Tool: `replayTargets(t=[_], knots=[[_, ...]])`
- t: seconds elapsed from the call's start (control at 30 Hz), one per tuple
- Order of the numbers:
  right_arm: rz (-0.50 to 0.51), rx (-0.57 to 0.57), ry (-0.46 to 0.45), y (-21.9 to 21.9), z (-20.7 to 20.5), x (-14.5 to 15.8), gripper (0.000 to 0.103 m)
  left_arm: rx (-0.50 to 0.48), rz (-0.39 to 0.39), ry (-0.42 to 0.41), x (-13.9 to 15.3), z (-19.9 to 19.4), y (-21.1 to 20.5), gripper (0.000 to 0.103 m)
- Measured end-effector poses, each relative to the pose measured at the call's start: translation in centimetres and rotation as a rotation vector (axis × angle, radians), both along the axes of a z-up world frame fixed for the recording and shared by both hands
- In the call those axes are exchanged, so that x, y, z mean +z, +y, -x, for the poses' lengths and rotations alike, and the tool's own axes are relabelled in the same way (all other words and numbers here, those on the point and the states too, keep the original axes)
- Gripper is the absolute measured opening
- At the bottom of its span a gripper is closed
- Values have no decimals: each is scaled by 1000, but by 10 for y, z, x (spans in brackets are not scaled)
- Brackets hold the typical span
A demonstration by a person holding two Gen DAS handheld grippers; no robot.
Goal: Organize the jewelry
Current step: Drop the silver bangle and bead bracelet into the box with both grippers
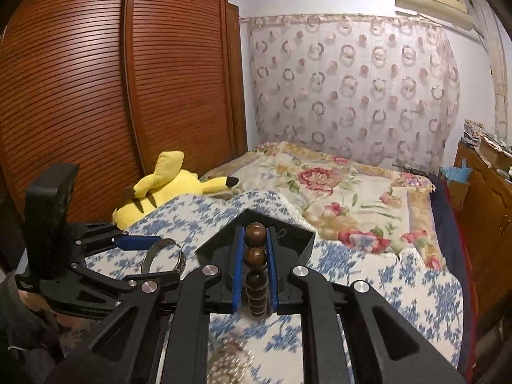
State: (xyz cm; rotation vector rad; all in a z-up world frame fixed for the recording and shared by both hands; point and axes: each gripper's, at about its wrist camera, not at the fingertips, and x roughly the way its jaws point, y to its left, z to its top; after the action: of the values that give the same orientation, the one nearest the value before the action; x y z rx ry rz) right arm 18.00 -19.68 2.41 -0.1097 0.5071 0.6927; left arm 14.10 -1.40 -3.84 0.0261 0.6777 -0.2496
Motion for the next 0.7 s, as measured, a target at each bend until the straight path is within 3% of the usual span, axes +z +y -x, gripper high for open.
replayTargets(t=[0.37, 0.7], knots=[[-38, 17, -16, 11, -53, 5, 15, 2, -17, 23, 0, -52, -8, 58], [-58, 36, 34, 22, -85, -15, 15, 5, -38, 69, -14, -82, -13, 58]])
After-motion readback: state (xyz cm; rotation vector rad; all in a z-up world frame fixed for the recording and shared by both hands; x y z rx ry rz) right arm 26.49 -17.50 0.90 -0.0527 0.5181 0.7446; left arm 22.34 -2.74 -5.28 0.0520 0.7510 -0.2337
